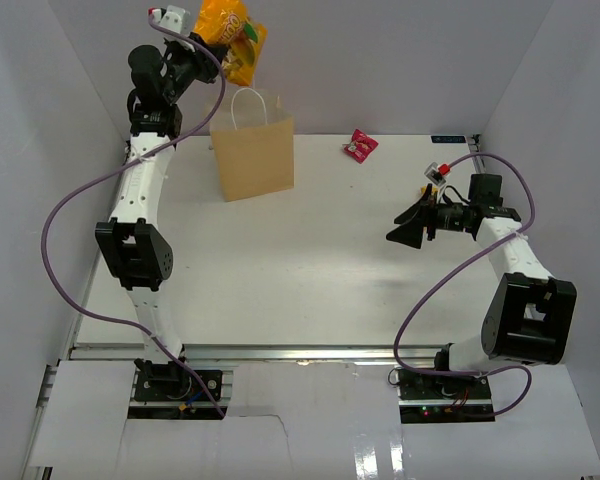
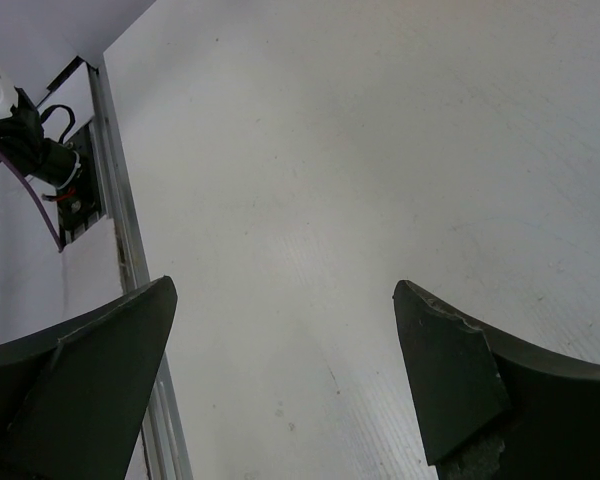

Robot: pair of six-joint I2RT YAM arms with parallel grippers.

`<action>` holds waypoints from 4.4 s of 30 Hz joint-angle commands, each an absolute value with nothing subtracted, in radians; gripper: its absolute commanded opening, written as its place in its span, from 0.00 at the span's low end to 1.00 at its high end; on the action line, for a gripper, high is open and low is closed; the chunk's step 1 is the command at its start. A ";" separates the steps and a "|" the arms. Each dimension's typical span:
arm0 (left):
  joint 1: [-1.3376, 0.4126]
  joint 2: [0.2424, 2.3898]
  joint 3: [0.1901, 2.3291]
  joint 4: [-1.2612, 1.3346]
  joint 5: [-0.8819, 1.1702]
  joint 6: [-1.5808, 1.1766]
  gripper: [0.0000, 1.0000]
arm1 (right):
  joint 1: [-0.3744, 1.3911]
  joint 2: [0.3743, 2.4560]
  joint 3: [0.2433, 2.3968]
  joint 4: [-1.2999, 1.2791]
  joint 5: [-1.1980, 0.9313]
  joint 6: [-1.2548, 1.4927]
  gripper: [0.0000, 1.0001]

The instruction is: Place the snacks into the paper bag

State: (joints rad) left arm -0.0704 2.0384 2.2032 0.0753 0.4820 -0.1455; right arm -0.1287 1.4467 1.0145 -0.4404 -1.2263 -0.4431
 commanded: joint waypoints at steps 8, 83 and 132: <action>-0.032 1.911 2.042 0.221 0.578 -0.163 0.25 | -0.130 1.422 1.034 -0.503 -1.198 -0.537 0.95; -0.014 0.394 0.451 -0.143 0.558 -0.699 0.98 | 0.391 2.077 2.210 0.051 -0.306 -0.239 0.09; -0.012 0.491 0.466 -0.133 0.549 -0.670 0.98 | 0.353 2.290 2.119 0.152 -0.063 -0.044 0.68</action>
